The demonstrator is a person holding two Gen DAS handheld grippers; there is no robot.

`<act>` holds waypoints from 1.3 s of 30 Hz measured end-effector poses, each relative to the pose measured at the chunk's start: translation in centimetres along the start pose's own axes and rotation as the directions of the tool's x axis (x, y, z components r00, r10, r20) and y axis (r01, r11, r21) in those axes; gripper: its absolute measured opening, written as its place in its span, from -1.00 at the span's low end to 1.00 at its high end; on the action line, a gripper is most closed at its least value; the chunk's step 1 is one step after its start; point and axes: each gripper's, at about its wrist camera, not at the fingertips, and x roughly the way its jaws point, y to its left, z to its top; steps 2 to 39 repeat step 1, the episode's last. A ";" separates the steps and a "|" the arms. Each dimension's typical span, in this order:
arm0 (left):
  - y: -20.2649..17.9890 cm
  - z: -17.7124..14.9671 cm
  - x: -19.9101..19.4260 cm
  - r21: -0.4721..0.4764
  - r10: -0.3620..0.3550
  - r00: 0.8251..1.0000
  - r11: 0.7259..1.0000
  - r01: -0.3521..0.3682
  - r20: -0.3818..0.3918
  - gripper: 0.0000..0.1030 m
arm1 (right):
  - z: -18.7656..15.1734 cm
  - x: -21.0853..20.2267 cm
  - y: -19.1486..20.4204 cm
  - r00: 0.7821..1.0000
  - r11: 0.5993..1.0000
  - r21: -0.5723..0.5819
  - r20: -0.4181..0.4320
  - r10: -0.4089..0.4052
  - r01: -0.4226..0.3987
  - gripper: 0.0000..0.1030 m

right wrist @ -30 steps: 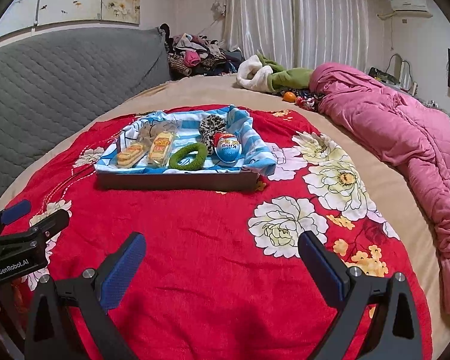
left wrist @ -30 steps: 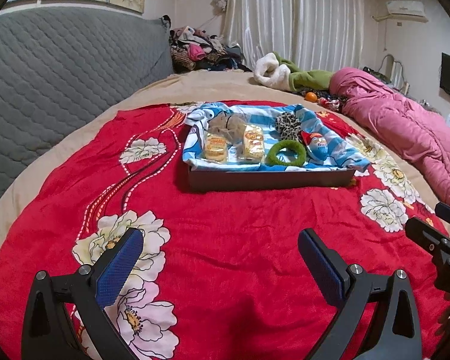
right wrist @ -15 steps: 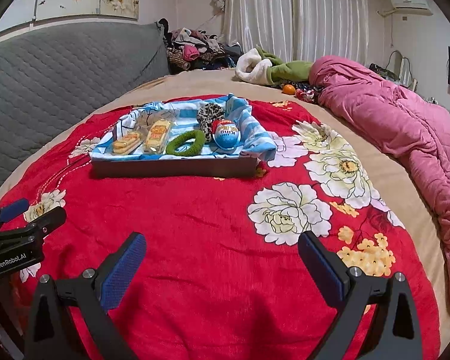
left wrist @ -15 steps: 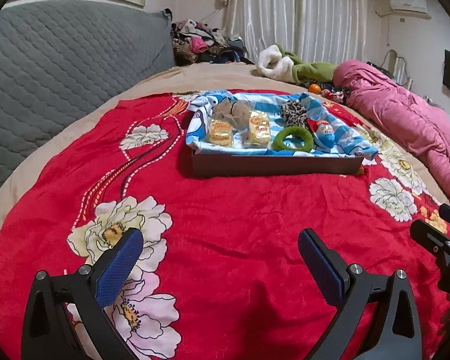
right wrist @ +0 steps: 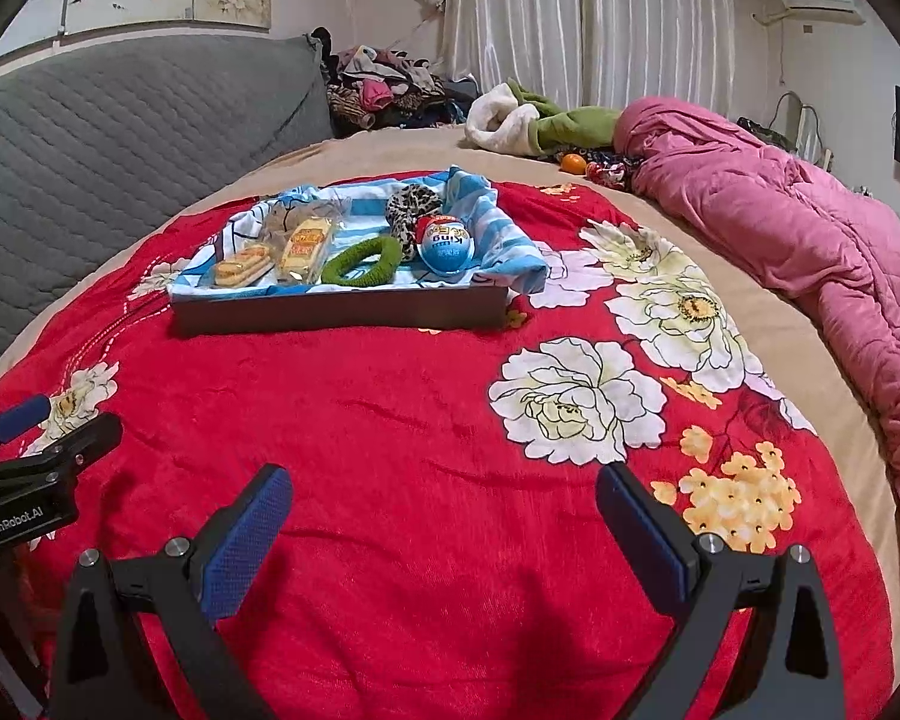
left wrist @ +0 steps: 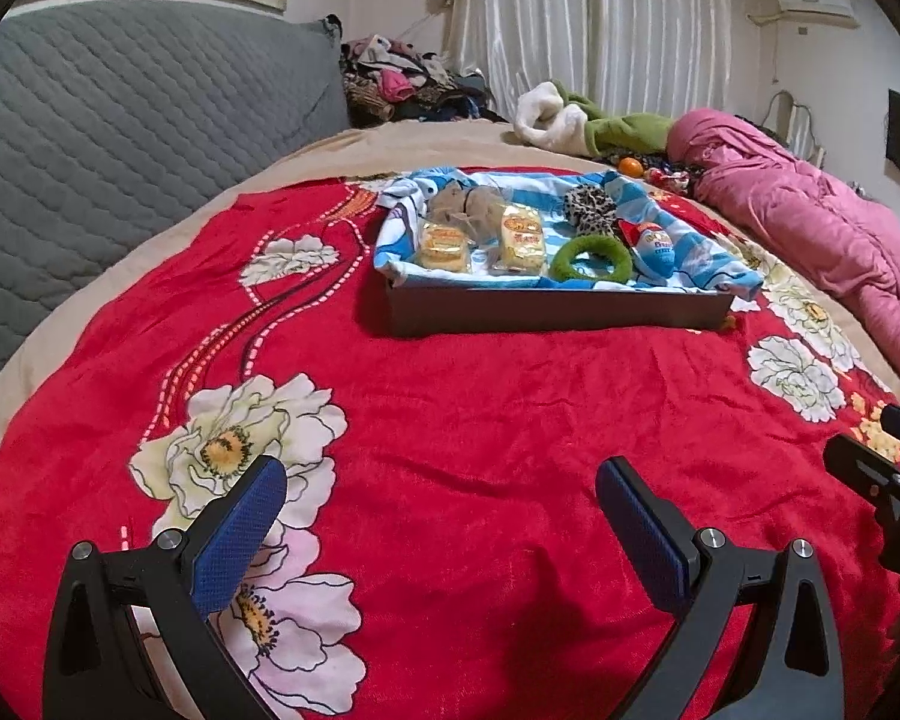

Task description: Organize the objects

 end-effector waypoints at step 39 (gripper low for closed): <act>-0.1 0.0 0.0 0.002 -0.003 1.000 1.000 0.003 -0.004 1.00 | 0.0 0.0 0.0 1.000 1.000 0.000 -0.001 0.000 0.000 0.98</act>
